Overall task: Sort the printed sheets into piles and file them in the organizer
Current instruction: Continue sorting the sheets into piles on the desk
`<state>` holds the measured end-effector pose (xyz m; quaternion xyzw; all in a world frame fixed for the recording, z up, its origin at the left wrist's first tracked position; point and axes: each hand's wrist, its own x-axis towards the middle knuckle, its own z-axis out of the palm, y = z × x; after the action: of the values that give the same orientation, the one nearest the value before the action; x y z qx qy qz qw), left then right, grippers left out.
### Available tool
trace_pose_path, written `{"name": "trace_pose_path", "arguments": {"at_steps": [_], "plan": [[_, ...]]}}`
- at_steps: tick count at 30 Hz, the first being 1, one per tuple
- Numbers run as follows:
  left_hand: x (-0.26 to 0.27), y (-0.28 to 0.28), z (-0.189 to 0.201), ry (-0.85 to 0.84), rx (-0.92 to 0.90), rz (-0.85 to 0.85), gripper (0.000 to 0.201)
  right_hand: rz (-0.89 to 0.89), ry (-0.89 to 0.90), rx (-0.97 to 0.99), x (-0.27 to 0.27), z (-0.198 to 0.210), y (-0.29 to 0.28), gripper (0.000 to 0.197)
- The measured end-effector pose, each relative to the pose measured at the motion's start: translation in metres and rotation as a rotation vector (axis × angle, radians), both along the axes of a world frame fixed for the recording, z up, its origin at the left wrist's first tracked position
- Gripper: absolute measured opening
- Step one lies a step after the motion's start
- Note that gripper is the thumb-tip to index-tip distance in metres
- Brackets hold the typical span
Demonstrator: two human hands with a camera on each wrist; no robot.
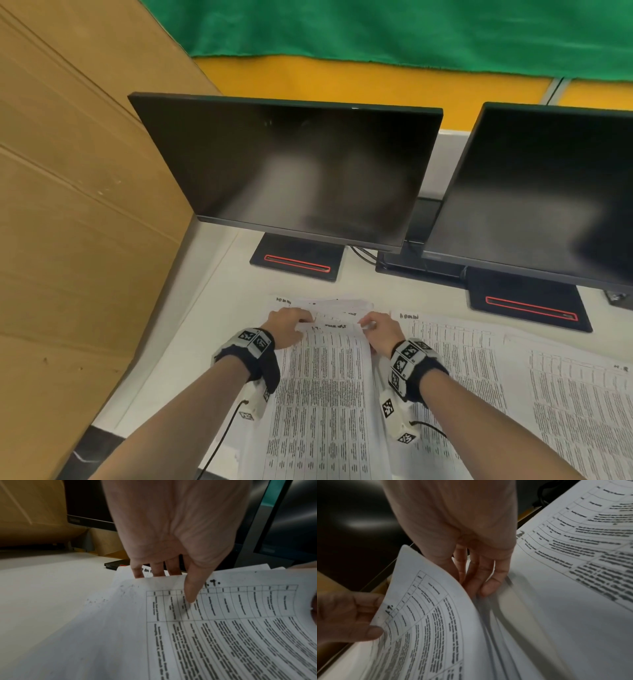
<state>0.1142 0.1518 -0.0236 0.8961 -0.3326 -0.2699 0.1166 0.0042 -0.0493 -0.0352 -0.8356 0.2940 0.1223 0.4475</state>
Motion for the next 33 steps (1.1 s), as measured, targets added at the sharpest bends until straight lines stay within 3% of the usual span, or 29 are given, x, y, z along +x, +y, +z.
{"name": "trace_pose_path", "arguments": {"at_steps": [6,9,12,13,16,20,25,27,30,33], "plan": [[-0.005,0.0,-0.006,-0.116,-0.033,-0.09,0.027,0.085,-0.007,-0.067,0.001,-0.005,0.003,0.04],[-0.008,0.0,-0.007,-0.147,-0.052,-0.099,0.031,0.144,-0.004,-0.185,0.004,-0.006,0.003,0.029],[-0.01,0.0,-0.006,-0.15,-0.064,-0.09,0.032,0.083,-0.119,-0.2,0.003,-0.003,0.004,0.003],[-0.011,0.0,-0.006,-0.157,-0.074,-0.089,0.031,0.067,-0.153,-0.19,0.003,-0.004,0.003,0.013],[-0.013,0.001,-0.008,-0.239,-0.162,-0.089,0.026,0.12,-0.223,-0.125,-0.002,-0.004,0.001,0.029],[-0.02,0.0,-0.008,-0.338,-0.293,-0.166,0.026,0.246,-0.178,0.129,-0.013,-0.007,0.002,0.012],[-0.03,0.01,-0.015,-0.451,-0.297,-0.16,0.019,0.029,-0.126,0.343,-0.016,-0.006,-0.002,0.051],[-0.032,0.012,-0.016,-0.459,-0.312,-0.163,0.022,-0.088,-0.151,0.388,-0.013,-0.003,-0.007,0.048],[-0.034,0.015,-0.019,-0.438,-0.322,-0.153,0.021,-0.055,-0.142,0.395,-0.007,0.001,-0.009,0.028],[-0.037,0.014,-0.017,-0.365,-0.303,-0.109,0.008,-0.01,-0.099,0.371,-0.004,0.001,-0.006,0.035]]}}
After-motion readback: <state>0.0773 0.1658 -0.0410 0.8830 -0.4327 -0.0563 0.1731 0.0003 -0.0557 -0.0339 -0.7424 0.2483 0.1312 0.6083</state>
